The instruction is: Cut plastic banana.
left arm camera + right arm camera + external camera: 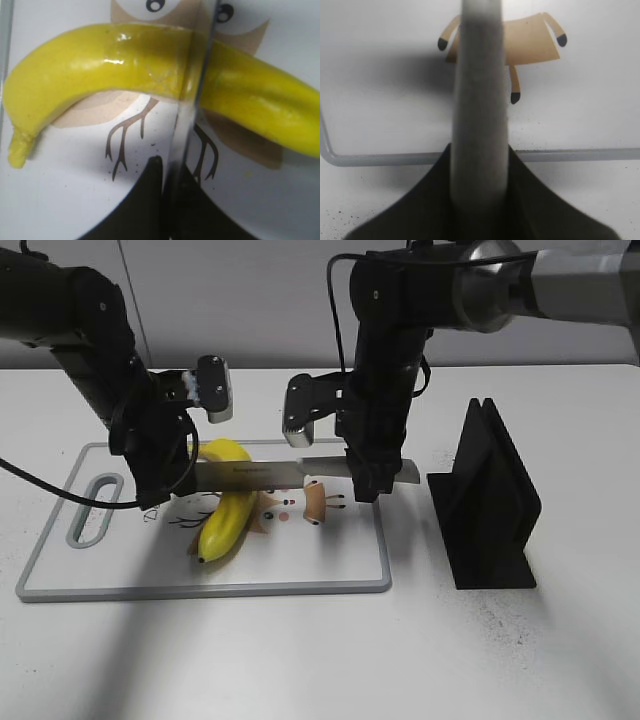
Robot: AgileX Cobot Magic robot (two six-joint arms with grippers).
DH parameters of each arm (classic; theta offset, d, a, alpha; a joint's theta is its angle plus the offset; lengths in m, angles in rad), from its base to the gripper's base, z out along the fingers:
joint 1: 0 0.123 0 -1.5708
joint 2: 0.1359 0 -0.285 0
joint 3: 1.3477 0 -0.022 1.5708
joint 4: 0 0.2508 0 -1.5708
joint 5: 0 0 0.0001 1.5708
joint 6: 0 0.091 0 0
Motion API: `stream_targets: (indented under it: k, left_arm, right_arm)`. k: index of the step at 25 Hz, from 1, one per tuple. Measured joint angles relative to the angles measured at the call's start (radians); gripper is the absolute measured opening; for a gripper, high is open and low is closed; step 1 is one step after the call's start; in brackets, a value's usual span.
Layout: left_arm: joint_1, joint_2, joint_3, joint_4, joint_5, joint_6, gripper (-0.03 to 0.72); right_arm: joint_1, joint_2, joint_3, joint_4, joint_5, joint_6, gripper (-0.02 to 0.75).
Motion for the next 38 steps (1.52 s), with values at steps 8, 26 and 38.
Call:
stream_targets:
  k: [8,26,38]
  left_arm:
    - [0.0,-0.098,0.028,0.029,-0.013,-0.012,-0.006]
    - [0.011,-0.372,0.028,-0.001,0.111,-0.029,-0.007]
    - [0.01,-0.376,0.028,-0.066,0.09,-0.056,0.627]
  right_arm:
    - [0.01,-0.063,-0.037,0.005,0.026,0.018,0.162]
    - [0.013,-0.181,-0.167,0.02,0.132,0.002,0.175]
    - [0.013,-0.181,-0.167,0.037,0.132,0.042,0.162]
